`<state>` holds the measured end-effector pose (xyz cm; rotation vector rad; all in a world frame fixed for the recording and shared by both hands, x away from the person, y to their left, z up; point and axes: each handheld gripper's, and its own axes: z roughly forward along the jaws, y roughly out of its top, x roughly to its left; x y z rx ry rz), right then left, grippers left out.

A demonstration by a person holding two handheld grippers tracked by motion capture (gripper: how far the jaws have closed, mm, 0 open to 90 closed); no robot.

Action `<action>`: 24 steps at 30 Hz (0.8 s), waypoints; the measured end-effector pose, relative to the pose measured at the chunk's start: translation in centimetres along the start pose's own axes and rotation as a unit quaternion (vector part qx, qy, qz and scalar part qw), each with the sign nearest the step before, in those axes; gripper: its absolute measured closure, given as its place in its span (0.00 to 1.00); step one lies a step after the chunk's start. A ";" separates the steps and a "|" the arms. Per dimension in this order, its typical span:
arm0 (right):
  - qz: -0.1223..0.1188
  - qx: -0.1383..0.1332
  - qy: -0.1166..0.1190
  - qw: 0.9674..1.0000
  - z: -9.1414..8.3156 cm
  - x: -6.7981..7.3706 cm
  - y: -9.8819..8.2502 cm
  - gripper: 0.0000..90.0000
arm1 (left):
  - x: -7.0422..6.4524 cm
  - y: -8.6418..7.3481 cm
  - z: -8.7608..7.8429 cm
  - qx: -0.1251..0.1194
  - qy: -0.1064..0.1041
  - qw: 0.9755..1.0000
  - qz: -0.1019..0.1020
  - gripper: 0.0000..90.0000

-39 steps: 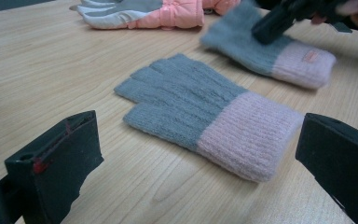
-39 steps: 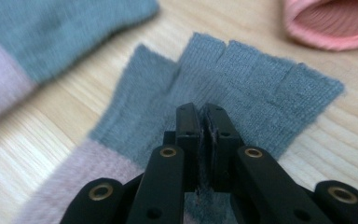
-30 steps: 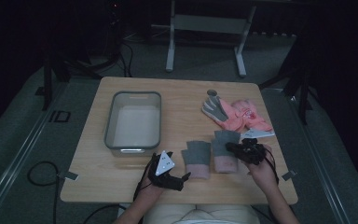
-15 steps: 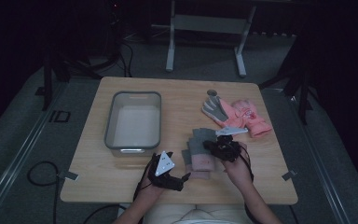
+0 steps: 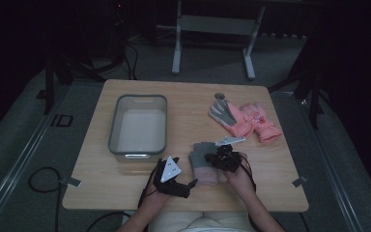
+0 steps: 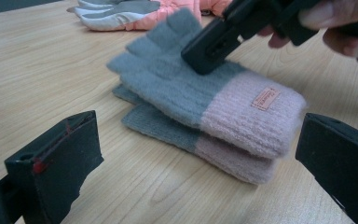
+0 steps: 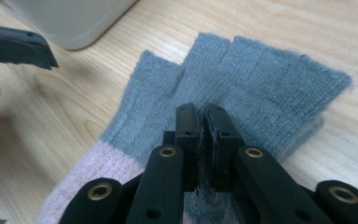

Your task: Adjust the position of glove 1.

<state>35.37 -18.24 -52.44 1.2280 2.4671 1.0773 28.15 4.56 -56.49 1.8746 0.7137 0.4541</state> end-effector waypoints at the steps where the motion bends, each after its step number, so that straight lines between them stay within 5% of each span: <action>1: 0.001 0.001 0.003 1.000 0.1 -0.1 -0.1 0.94 | 0.0 0.0 0.0 0.000 0.000 1.000 0.000 0.00; 16: 0.019 0.001 -0.003 1.000 1.4 0.1 -1.0 0.86 | 0.0 0.1 0.1 0.007 -0.003 1.000 0.003 0.00; 21: 0.022 -0.012 0.008 1.000 0.1 0.0 -0.8 0.70 | -0.2 0.0 0.0 0.003 0.001 1.000 0.016 0.00; 24: 0.019 -0.023 0.015 0.999 -1.3 -0.3 -0.6 0.64 | -0.6 0.1 0.2 0.026 0.010 0.999 0.030 0.00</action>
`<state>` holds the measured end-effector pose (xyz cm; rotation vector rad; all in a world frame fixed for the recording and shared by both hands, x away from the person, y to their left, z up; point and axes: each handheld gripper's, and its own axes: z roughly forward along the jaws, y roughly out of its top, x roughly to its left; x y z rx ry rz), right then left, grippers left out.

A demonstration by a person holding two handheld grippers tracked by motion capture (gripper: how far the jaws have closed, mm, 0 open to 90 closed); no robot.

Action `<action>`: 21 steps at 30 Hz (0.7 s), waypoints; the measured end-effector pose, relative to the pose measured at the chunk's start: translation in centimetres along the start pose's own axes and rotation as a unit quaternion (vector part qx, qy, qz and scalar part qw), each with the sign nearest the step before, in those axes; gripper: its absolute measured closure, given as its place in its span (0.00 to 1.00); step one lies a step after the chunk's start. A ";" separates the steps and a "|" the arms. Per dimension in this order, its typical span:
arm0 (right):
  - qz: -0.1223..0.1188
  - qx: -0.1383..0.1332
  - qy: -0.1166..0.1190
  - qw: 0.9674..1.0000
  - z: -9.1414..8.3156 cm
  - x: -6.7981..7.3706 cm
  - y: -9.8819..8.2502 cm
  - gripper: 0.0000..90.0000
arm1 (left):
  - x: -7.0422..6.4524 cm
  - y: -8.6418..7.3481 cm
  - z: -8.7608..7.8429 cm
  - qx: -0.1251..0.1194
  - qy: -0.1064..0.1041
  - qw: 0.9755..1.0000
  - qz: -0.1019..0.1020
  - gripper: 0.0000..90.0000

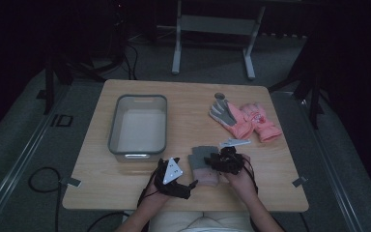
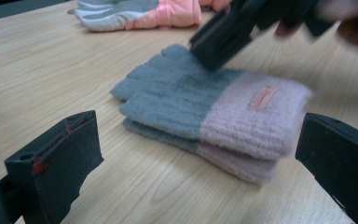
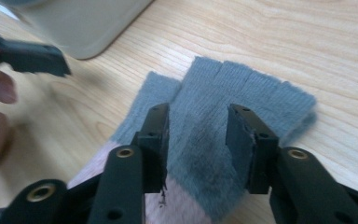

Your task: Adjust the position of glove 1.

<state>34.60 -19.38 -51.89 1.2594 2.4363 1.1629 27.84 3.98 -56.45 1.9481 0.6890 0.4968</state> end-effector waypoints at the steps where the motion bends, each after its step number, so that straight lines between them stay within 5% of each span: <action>1: 0.002 -0.002 0.003 1.000 -0.3 -0.1 0.1 0.62 | -0.2 0.1 0.0 0.009 0.001 1.000 0.004 0.00; 6: 0.004 -0.020 -0.008 1.000 -2.2 -1.7 0.7 0.65 | -0.4 1.2 -0.6 -0.006 -0.026 1.000 -0.009 0.00; 12: 0.014 -0.020 -0.022 0.999 -2.8 -3.5 1.3 0.64 | -1.3 2.6 0.1 0.020 -0.056 0.998 0.031 0.00; 15: 0.017 -0.014 -0.024 0.999 -2.4 -4.0 1.6 0.63 | -2.0 3.0 1.3 0.044 -0.059 0.994 0.078 0.10; 21: 0.047 0.000 -0.020 0.999 -0.9 -5.1 1.6 0.62 | -3.3 3.1 3.2 0.079 -0.066 0.982 0.161 0.25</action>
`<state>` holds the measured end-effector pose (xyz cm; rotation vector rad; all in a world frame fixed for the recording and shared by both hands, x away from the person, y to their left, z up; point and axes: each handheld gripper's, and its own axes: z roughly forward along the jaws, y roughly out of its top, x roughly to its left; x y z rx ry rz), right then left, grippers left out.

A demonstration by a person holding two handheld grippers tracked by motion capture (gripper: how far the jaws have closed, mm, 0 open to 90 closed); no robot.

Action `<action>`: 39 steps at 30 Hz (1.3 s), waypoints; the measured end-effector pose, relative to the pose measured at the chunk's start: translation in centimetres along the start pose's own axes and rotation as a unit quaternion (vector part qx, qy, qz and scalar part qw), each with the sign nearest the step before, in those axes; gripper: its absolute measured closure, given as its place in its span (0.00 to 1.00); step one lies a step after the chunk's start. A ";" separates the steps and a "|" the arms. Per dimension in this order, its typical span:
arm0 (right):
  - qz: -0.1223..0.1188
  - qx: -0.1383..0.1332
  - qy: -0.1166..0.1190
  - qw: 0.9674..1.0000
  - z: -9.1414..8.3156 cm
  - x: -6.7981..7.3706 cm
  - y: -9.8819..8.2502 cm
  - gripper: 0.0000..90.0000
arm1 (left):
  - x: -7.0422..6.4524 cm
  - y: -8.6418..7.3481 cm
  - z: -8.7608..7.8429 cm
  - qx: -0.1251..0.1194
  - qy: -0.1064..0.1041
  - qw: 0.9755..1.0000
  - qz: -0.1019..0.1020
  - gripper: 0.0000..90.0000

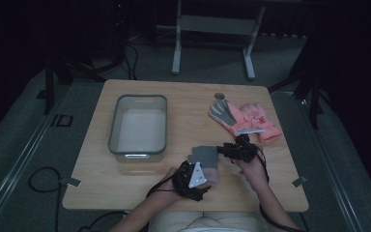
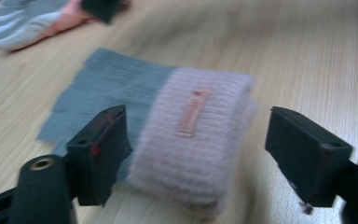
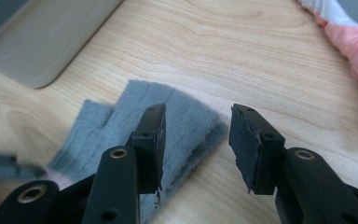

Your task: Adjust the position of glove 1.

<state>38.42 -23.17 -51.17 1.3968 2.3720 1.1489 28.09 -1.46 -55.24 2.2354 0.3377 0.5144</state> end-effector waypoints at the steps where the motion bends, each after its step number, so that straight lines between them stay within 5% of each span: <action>1: -0.001 0.002 -0.006 1.000 0.3 0.0 0.0 0.62 | -0.2 0.0 0.2 0.003 0.002 1.000 0.012 0.27; 5: 0.011 0.013 -0.005 1.000 1.8 -0.1 0.0 0.58 | -0.5 0.0 0.9 0.023 0.021 0.998 0.045 0.36; 9: 0.024 0.029 -0.016 0.999 2.9 -0.2 -0.4 0.54 | -0.3 -0.1 1.1 0.029 0.029 0.998 0.052 0.44; 12: 0.018 0.048 -0.020 0.999 3.7 0.0 -0.8 0.50 | -0.5 0.1 1.4 0.045 0.039 0.995 0.078 0.48; 15: 0.026 0.049 -0.012 0.998 4.1 0.2 -0.8 0.53 | 0.1 0.1 1.1 0.036 0.027 0.997 0.057 0.63; 18: 0.027 0.051 0.021 0.998 4.7 0.8 -0.6 0.56 | 1.3 -0.1 0.9 0.028 -0.005 0.999 0.029 0.72; 23: 0.044 0.063 0.069 0.995 5.5 1.1 0.2 0.77 | 2.5 0.1 0.9 0.034 -0.042 0.998 0.011 0.76; 27: 0.010 0.063 0.065 0.996 5.6 2.2 0.7 0.82 | 3.3 0.3 0.7 0.045 -0.062 0.997 -0.001 0.77; 33: -0.014 0.034 0.075 0.996 3.5 2.9 1.8 0.83 | 4.4 1.2 -0.7 0.042 -0.071 0.996 -0.012 0.77; 39: -0.014 0.000 0.079 0.997 1.8 3.1 3.1 0.83 | 5.4 2.5 -2.4 0.031 -0.061 0.998 0.000 0.77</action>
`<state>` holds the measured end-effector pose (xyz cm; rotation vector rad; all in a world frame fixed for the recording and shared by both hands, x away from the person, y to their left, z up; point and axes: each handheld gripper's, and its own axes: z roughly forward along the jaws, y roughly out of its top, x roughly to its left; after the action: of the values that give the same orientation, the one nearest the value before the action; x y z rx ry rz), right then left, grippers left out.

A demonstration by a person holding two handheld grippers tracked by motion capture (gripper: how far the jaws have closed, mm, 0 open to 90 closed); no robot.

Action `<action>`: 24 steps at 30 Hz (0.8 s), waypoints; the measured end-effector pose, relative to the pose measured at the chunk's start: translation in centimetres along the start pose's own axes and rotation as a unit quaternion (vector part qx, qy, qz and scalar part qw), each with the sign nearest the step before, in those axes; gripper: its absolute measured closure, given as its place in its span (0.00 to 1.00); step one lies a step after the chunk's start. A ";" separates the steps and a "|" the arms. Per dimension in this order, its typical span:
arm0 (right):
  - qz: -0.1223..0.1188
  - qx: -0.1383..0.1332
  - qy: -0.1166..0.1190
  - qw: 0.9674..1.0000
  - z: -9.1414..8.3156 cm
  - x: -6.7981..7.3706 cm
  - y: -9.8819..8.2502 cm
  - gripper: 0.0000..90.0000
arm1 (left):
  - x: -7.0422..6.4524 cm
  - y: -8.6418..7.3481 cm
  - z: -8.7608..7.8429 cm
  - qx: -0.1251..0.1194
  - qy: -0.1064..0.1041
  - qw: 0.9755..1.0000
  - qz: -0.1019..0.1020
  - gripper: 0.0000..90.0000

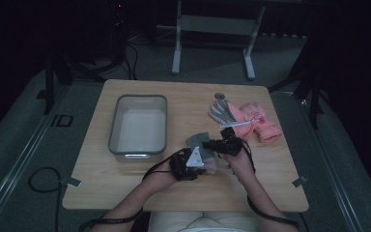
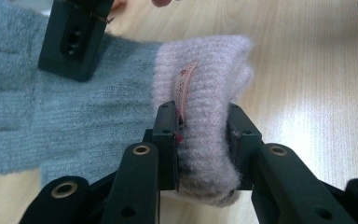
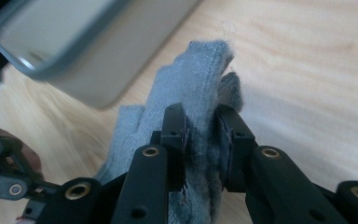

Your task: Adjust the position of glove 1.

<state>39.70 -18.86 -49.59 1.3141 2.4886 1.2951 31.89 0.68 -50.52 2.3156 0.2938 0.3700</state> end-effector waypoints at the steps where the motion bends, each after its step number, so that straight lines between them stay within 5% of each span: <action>1: -0.001 -0.003 0.002 1.000 -0.2 0.2 0.3 0.83 | 0.3 0.4 -0.6 0.005 0.002 1.000 0.006 0.77; 12: -0.018 -0.035 0.022 0.999 -0.9 2.1 3.8 0.83 | 2.1 1.9 -4.2 0.025 0.021 0.999 0.028 0.78; 24: -0.048 -0.042 0.027 0.998 0.2 4.4 7.5 0.83 | 5.0 1.9 -7.8 0.048 0.030 0.998 0.041 0.78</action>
<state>41.94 -13.45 -43.12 1.1440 2.4679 1.4136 34.02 6.06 -43.06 2.4188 0.2519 0.4752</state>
